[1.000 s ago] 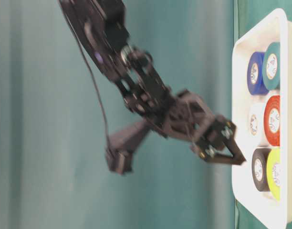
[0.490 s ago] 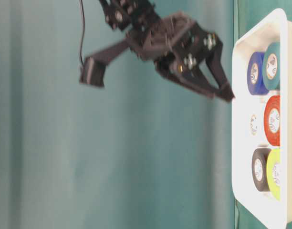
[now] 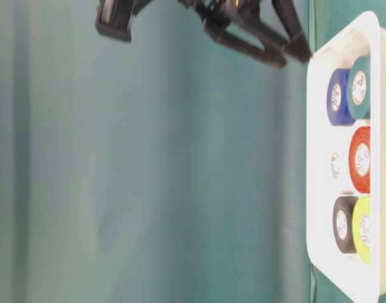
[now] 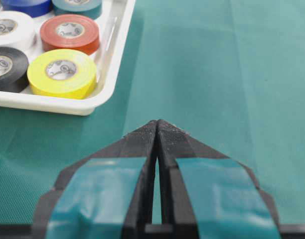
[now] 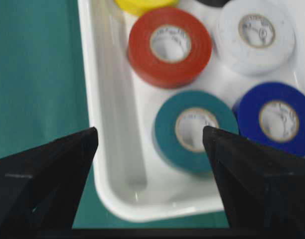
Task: Put the tape into the white case with the right arm.
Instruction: 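Open the right gripper and retract it to the right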
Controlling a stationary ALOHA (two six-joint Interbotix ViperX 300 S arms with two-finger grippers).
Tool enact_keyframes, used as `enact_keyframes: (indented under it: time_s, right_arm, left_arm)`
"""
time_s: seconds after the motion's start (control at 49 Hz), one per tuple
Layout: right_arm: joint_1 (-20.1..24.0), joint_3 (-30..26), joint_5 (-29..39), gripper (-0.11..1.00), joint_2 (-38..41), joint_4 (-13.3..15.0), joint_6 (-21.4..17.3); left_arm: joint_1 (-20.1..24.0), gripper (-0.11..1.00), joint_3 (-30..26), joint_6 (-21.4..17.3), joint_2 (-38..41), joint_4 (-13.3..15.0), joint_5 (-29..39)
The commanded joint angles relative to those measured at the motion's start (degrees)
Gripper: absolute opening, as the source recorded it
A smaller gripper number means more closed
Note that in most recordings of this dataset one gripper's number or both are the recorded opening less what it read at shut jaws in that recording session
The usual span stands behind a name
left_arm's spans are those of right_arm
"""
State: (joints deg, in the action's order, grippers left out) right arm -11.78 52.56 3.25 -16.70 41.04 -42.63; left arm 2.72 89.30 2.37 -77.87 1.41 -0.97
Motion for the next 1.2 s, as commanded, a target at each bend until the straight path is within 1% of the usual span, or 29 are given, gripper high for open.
enact_keyframes:
  time_s: [0.0, 0.429, 0.755, 1.0, 1.184]
  right_arm:
    - [0.0, 1.0, -0.4, 0.54, -3.3, 0.2, -0.2]
    - [-0.1, 9.8, -1.4, 0.54, -13.3, -0.1, -0.4]
    - [-0.2, 16.6, -1.6, 0.54, -24.3, -0.1, -0.4]
    - [-0.2, 20.5, -1.6, 0.54, -29.0, -0.9, -0.5]
    - [-0.2, 23.1, -1.6, 0.54, -33.9, -1.6, -0.6]
  left_arm:
    - [0.1, 0.00, -0.7, 0.1, 0.5, 0.1, -0.5]
    - [0.1, 0.00, -0.7, 0.0, 0.4, 0.1, -0.5]
    - [0.1, 0.00, -0.6, 0.0, 0.4, 0.1, -0.6]
    - [0.1, 0.00, -0.5, 0.0, 0.4, 0.1, -0.7]
    - [0.1, 0.00, -0.5, 0.0, 0.4, 0.1, -0.8]
